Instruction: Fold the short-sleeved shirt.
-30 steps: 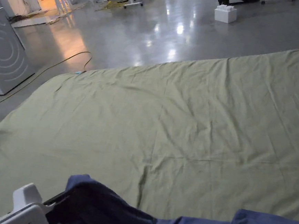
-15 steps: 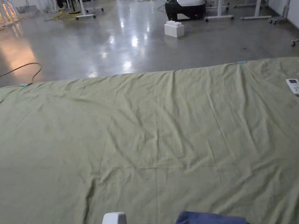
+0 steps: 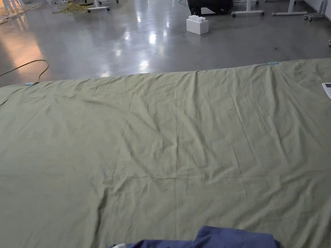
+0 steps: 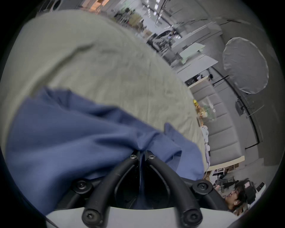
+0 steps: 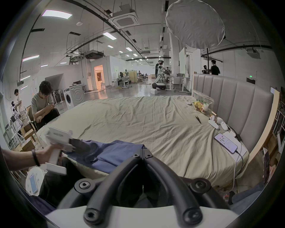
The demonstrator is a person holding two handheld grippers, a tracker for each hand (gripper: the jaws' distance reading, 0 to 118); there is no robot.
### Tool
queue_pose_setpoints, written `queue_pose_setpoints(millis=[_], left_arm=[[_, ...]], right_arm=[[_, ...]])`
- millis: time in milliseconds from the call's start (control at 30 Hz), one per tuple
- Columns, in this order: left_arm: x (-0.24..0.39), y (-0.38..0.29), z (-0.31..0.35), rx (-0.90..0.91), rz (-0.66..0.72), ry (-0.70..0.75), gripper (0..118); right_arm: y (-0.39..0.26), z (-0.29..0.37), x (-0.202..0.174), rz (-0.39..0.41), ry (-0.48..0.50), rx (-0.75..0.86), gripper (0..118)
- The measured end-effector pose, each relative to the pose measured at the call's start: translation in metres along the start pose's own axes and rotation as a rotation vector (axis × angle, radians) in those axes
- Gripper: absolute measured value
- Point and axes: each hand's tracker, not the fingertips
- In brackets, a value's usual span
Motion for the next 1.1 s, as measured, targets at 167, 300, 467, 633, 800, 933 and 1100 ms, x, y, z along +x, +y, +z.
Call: queue_pose_setpoints(millis=[167,300,467,633,800,933,1100], left_arm=[[-0.003,0.008,0.009,0.037,0.015,-0.036,5],[-0.025,0.035,0.067,0.19,-0.011,-0.072,6],[-0.076,0.06,0.133,0.31,0.112,-0.065,98],[-0.131,0.054,0.116,0.205,0.33,-0.121,111],[-0.105,0.034,0.083,0.162,0.418,-0.27,91],[-0.084,0.04,0.071,0.08,0.301,-0.107,19],[-0.077,0.043,0.092,0.195,0.349,-0.118,15]], right_arm=[[-0.002,-0.003,0.005,-0.074,0.013,-0.003,0],[0.0,-0.012,0.009,-0.108,0.033,-0.001,0],[-0.005,-0.019,0.014,-0.208,0.115,-0.002,0],[-0.016,-0.022,0.013,-0.212,0.097,-0.038,0],[-0.015,-0.015,0.017,-0.2,0.074,-0.037,0],[-0.013,-0.012,0.021,-0.211,0.057,-0.033,0],[-0.012,-0.012,0.02,-0.223,0.046,-0.028,0]])
